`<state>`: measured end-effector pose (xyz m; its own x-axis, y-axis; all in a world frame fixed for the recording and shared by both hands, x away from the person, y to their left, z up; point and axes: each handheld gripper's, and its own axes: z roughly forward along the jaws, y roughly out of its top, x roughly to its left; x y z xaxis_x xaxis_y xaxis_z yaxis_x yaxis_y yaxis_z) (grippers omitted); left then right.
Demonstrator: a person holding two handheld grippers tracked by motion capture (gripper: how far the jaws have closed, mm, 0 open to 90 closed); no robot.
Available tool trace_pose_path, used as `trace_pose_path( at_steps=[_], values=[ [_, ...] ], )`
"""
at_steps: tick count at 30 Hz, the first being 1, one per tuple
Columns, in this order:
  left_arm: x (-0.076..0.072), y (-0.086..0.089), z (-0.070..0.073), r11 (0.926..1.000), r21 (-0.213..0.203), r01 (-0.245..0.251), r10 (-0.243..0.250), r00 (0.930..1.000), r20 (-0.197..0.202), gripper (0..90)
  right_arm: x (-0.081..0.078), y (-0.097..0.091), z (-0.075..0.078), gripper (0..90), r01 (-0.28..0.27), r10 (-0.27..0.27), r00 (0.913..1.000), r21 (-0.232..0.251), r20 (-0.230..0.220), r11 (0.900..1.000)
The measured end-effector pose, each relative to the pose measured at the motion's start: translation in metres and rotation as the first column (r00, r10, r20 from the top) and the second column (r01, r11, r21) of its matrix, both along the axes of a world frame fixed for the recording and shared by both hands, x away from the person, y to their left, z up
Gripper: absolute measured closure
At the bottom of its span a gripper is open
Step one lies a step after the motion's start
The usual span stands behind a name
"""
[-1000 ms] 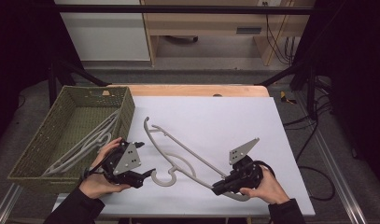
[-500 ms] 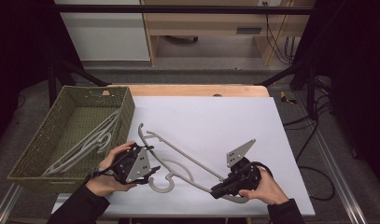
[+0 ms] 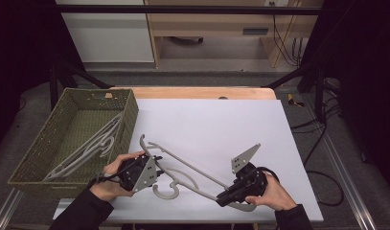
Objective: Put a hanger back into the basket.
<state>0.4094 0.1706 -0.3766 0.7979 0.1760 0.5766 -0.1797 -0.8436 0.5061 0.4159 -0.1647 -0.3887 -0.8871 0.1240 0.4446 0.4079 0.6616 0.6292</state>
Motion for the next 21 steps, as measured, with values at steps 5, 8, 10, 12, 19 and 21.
trace_pose_path(
  at_steps=[5,8,10,12,19,21],
  values=[
    [0.0009,0.0014,0.0005,1.0,-0.004,0.001,-0.001,1.0,-0.003,65.2,0.0003,-0.0019,0.0003,82.3,0.003,-0.003,1.0,0.006,0.0,1.0],
    [0.0011,0.0021,0.0003,1.0,0.003,0.003,-0.003,1.0,-0.009,70.1,0.0012,-0.0024,0.0001,81.8,0.006,-0.006,1.0,0.002,0.006,1.0],
    [0.0008,0.0016,-0.0006,0.9995,0.03,0.004,-0.004,1.0,-0.003,70.0,0.0013,-0.0029,0.0003,82.1,0.014,-0.014,0.9999,-0.001,0.007,0.9999],
    [0.0008,0.0008,-0.0021,0.9994,0.035,0.001,-0.001,1.0,-0.005,70.3,0.002,-0.0034,0.0005,82.3,0.017,-0.017,0.9997,0.0,0.018,0.9999],
    [0.0017,-0.0009,-0.001,0.9997,0.023,0.0,0.0,0.9999,-0.013,66.5,0.0016,-0.0057,0.0018,82.6,0.021,-0.022,0.9995,0.015,0.022,0.9997],
    [0.002,-0.0017,-0.0014,0.9998,0.02,0.001,0.0,0.9997,-0.023,65.4,0.0017,-0.0069,0.0019,82.7,0.018,-0.018,0.9997,0.021,0.017,0.9996]
  ],
)
